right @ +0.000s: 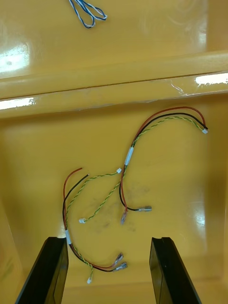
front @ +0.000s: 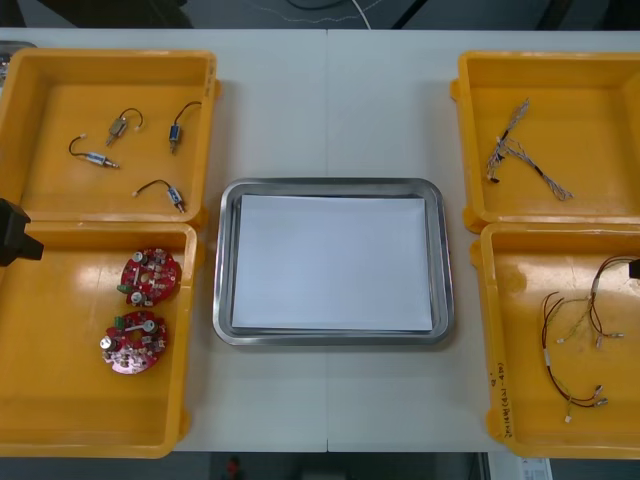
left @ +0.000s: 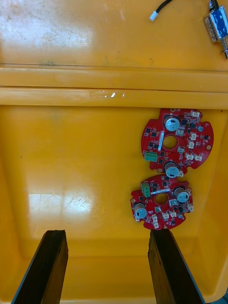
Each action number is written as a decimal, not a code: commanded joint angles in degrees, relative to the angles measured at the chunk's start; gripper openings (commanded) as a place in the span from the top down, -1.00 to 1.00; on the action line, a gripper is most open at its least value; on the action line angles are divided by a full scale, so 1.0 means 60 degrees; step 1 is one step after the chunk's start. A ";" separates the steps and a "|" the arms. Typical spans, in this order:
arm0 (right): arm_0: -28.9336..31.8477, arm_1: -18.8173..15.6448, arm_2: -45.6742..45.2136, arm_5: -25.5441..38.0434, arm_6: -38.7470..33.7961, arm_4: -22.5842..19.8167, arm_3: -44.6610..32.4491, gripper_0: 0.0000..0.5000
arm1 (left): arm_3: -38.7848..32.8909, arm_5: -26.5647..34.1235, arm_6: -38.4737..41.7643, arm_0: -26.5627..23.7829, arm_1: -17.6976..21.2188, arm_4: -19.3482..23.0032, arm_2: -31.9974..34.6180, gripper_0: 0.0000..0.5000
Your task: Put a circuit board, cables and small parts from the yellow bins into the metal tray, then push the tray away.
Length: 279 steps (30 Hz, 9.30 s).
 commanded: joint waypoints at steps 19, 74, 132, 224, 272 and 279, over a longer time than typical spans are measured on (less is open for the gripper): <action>0.0131 -0.0362 -0.0022 0.0025 -0.0288 -0.0016 -0.0096 -1.00 | -0.0273 0.0061 -0.0415 0.0196 0.0405 0.0069 0.0248 -1.00; 0.0629 -0.0332 0.0022 0.0025 -0.0186 0.0379 -0.0038 -1.00 | -0.0067 0.0061 -0.0093 0.0357 0.0171 0.0083 -0.0616 -1.00; 0.0732 0.0488 0.2336 -0.4055 0.0268 0.1595 0.3317 -1.00 | 0.0753 -0.2467 0.0566 0.1427 -0.0503 -0.2026 -0.4029 -1.00; 0.0014 0.0283 -0.0520 0.0025 0.0854 0.1405 -0.1605 1.00 | -0.1269 -0.1061 0.0566 0.1368 0.1079 -0.0180 -0.2257 1.00; 0.0556 -0.1299 0.0242 0.0025 0.1469 -0.2316 -0.4124 1.00 | 0.1632 -0.1031 0.0435 -0.6000 -0.1880 -0.0254 -0.7911 1.00; 0.0585 -0.1446 0.0549 0.0025 0.1557 -0.2331 -0.4124 1.00 | 0.2013 -0.1647 0.0449 -0.6015 -0.2070 -0.0796 -0.8878 1.00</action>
